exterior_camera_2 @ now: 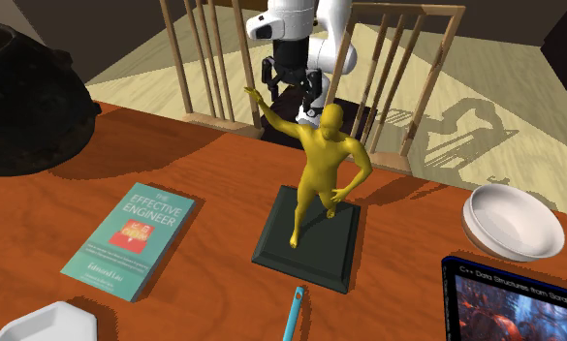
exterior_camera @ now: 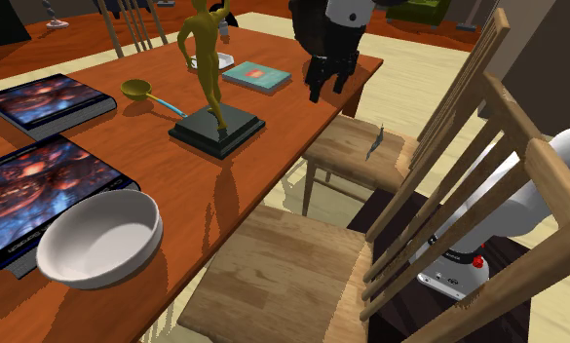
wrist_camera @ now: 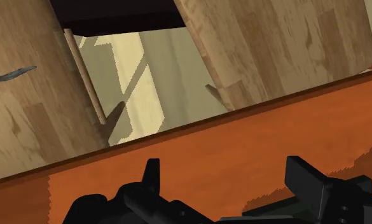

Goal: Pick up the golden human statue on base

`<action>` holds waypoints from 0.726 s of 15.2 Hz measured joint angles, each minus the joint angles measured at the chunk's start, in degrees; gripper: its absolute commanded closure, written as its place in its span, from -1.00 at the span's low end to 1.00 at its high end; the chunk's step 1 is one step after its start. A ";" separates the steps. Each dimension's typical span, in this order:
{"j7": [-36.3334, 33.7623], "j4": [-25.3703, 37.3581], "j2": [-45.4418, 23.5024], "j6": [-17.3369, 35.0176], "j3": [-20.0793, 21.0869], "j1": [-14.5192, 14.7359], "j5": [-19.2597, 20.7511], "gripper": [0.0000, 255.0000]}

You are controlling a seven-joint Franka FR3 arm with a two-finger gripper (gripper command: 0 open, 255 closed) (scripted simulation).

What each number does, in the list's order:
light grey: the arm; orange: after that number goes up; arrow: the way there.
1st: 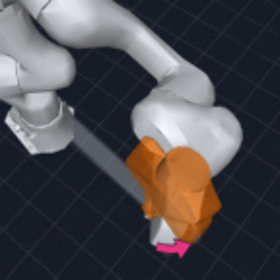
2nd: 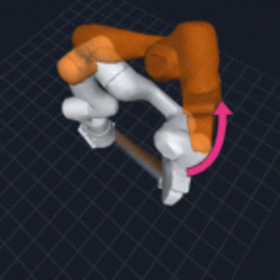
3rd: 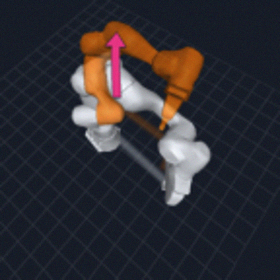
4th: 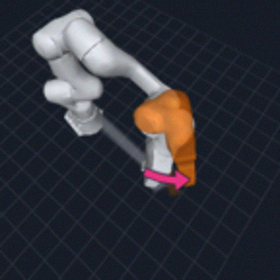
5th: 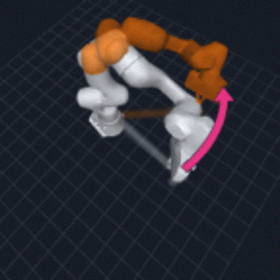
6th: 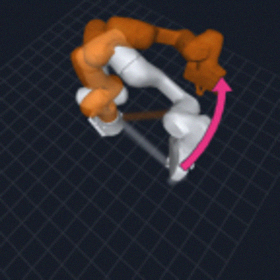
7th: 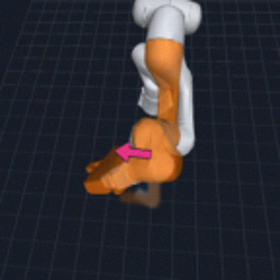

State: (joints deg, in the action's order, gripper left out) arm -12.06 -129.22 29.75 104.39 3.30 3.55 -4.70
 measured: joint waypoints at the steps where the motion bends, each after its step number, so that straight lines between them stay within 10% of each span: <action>1: -0.60 0.71 -1.37 0.70 0.75 0.30 0.00 -1.00; 11: -7.92 19.31 -21.78 2.73 7.89 2.90 3.39 -1.00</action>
State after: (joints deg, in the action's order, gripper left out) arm -19.98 -109.92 7.97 107.13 11.19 6.44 -1.31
